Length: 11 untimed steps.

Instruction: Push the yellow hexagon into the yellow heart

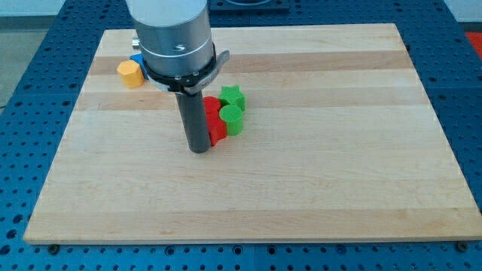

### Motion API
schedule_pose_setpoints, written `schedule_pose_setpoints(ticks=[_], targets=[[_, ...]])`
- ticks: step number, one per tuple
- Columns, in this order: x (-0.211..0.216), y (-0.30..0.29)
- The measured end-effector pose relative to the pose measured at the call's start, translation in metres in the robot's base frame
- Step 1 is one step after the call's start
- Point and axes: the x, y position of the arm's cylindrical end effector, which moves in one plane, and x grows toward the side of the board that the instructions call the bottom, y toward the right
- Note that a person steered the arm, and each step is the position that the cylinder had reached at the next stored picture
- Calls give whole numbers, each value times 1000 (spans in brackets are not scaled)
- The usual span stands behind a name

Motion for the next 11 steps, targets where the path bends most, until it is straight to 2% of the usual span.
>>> schedule_pose_setpoints(ticks=[2,4,6,8,9,11], targets=[[0,33],[-6,-78],[-75,-143],[-111,-207],[-147,-205],[-149,-143]])
